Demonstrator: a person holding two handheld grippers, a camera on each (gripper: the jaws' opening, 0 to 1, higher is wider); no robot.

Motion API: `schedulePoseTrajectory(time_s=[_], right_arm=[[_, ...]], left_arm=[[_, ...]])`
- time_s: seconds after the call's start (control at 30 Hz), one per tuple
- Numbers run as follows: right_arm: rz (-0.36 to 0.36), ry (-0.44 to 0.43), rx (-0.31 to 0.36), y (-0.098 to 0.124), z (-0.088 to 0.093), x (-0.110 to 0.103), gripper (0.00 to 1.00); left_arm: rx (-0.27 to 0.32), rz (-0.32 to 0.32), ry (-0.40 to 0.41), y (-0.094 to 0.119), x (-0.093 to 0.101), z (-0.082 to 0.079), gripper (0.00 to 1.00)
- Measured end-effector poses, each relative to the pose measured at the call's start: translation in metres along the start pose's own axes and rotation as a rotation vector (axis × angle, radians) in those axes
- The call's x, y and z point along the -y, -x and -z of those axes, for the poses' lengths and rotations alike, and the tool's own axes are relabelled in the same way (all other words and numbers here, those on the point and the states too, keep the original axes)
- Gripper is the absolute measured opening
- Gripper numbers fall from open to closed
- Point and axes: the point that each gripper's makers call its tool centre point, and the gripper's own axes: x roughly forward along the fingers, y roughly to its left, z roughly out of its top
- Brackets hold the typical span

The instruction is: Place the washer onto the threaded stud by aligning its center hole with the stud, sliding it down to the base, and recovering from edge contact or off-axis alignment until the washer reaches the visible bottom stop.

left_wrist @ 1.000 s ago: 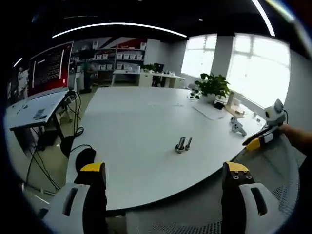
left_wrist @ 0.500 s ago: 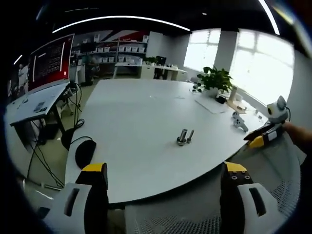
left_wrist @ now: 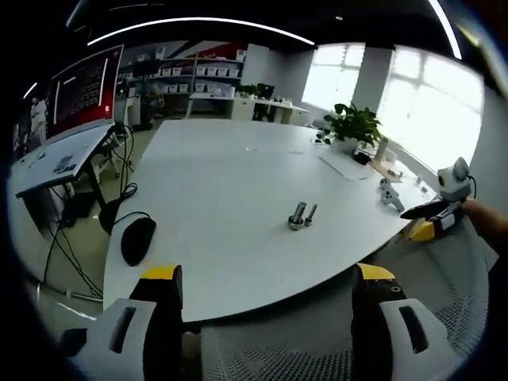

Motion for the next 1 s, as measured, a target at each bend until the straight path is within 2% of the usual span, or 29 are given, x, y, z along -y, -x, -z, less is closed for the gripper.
schedulePoseTrajectory(time_s=[0.27,0.37,0.53,0.6,0.73,0.8,0.83,0.9,1.0], right_arm=[[0.024,0.001,0.003,0.001,0.000,0.004,1.00],[0.032,-0.002,-0.008,0.001,0.002,0.004,1.00],[0.031,-0.006,-0.008,0.002,0.002,0.004,1.00],[0.018,-0.012,-0.007,0.001,0.002,0.002,0.99],[-0.023,-0.028,-0.007,0.000,0.002,-0.004,0.88],[-0.133,-0.037,-0.015,0.000,0.002,-0.023,0.63],[-0.134,-0.048,-0.004,0.000,0.000,-0.024,0.53],[-0.098,-0.026,-0.012,0.000,0.001,-0.017,0.51],[-0.113,-0.026,-0.016,0.000,0.002,-0.019,0.46]], left_arm=[[0.002,-0.003,0.006,0.001,-0.001,0.001,0.88],[0.011,0.009,0.020,0.001,0.002,0.000,0.83],[0.004,0.005,0.018,0.001,0.001,0.001,0.82],[-0.004,0.005,0.010,0.001,0.001,0.002,0.77],[-0.011,-0.015,-0.008,0.000,-0.002,0.003,0.72],[-0.016,-0.027,-0.025,-0.001,-0.003,0.004,0.65],[-0.029,-0.025,-0.036,-0.001,-0.003,0.006,0.62],[-0.040,-0.025,-0.021,-0.001,-0.003,0.007,0.54],[-0.060,-0.002,-0.021,-0.002,0.002,0.010,0.41]])
